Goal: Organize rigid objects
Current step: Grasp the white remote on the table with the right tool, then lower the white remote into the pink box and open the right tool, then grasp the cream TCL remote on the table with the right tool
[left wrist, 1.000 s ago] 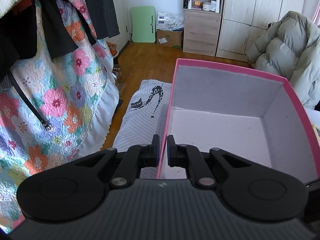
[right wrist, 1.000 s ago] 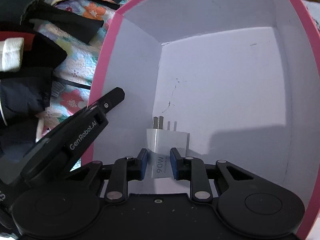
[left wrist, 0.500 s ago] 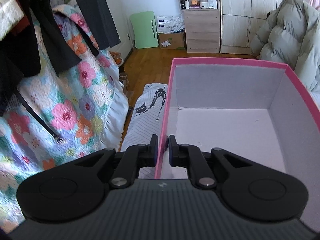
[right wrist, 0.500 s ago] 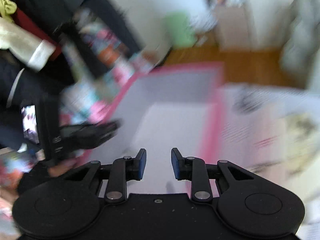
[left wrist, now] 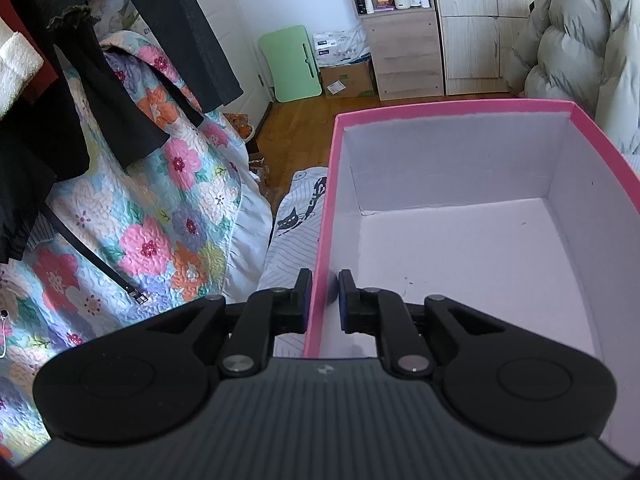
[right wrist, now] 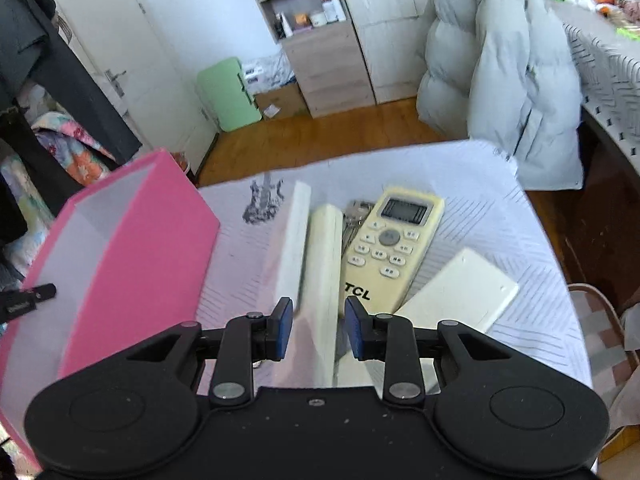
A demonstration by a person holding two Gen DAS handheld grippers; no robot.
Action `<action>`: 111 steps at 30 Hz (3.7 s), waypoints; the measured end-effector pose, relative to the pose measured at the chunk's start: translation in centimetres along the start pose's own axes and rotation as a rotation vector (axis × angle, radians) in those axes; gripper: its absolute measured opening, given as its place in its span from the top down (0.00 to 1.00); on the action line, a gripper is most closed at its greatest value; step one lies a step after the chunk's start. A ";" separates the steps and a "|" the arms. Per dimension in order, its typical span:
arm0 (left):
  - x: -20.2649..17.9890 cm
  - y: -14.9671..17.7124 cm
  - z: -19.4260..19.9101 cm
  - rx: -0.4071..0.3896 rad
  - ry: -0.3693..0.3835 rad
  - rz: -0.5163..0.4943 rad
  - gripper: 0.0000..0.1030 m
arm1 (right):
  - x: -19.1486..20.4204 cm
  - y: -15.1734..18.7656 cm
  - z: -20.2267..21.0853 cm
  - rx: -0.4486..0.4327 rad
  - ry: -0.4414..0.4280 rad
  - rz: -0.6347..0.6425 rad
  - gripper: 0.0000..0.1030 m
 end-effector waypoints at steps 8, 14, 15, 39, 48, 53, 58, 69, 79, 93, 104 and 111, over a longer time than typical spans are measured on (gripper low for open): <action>-0.1 0.0 0.0 0.000 0.001 0.002 0.89 | 0.0 1.1 -2.4 0.052 -0.092 -0.012 0.62; 0.0 0.1 0.1 0.000 0.000 -0.001 0.89 | 1.5 1.5 -1.0 -0.056 -0.071 0.107 0.81; 0.0 0.1 0.1 0.000 0.000 -0.001 0.89 | 1.8 1.5 -0.7 -0.078 -0.059 0.131 0.81; 0.3 0.2 0.0 0.002 -0.013 -0.020 0.88 | 17.2 1.2 7.5 -0.229 -0.196 0.610 0.81; 0.0 -0.1 0.3 -0.002 -0.018 -0.015 0.87 | 21.9 0.6 -2.7 0.061 -0.128 0.627 0.81; 0.3 -0.2 0.1 0.002 -0.003 0.010 0.87 | 23.4 0.5 -6.4 0.158 -0.049 0.625 0.81; 0.4 -0.2 0.3 -0.018 -0.013 0.002 0.88 | 24.6 0.4 -7.9 0.178 -0.032 0.635 0.81; 1.0 -0.1 0.2 -0.019 0.001 0.028 0.88 | 23.5 0.3 -9.9 0.411 -0.195 0.332 0.62; 1.1 -0.1 0.1 -0.017 -0.009 0.011 0.87 | 21.9 1.0 -7.5 0.442 -0.300 0.240 0.61; 0.7 -0.1 0.0 -0.014 -0.018 -0.007 0.87 | 11.2 -0.1 6.5 0.152 -0.406 0.134 0.61; 0.3 0.0 0.2 -0.012 -0.032 -0.026 0.87 | -2.1 -0.4 6.9 0.033 -0.093 0.011 0.57; 0.3 0.0 0.2 -0.011 -0.034 -0.027 0.87 | -7.2 0.1 4.9 0.047 -0.014 -0.120 0.49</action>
Point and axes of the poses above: each gripper's, at about its wrist camera, not at the fingertips, and z roughly against the way its jaws point, x to its left, y to its underside, the point moved 6 cm from there along -z, roughly the way its jaws point, and after that the axes turned 10 degrees about -z, right-handed, at the moved point
